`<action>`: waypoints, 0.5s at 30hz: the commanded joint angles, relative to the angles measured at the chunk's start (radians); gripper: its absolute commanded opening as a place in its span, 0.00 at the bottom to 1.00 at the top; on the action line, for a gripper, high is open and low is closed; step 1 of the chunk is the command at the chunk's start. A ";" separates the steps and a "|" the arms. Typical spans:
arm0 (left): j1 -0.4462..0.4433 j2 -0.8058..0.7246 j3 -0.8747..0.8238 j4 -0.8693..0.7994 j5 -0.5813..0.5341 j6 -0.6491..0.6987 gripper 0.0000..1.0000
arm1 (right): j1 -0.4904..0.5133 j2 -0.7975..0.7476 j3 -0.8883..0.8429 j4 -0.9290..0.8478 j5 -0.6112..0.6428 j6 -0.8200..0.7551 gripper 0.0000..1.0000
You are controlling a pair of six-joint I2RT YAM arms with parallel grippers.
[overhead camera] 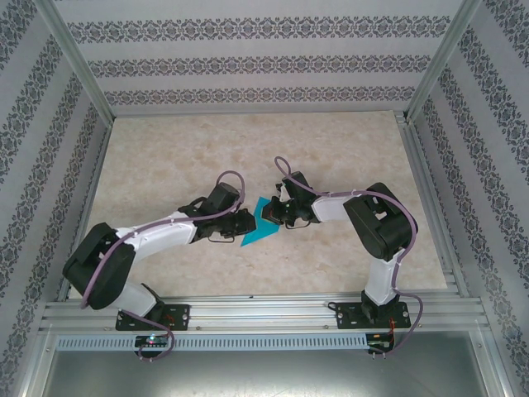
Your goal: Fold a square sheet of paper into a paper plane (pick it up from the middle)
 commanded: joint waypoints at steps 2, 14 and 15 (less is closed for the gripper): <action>0.019 0.127 0.013 0.105 0.061 -0.051 0.18 | -0.013 0.046 -0.030 -0.055 0.040 -0.020 0.06; 0.041 0.108 -0.203 0.126 0.012 -0.136 0.17 | -0.029 0.046 -0.040 -0.071 0.035 -0.035 0.06; 0.041 0.092 -0.227 0.125 0.016 -0.142 0.17 | -0.031 0.047 -0.039 -0.075 0.034 -0.037 0.06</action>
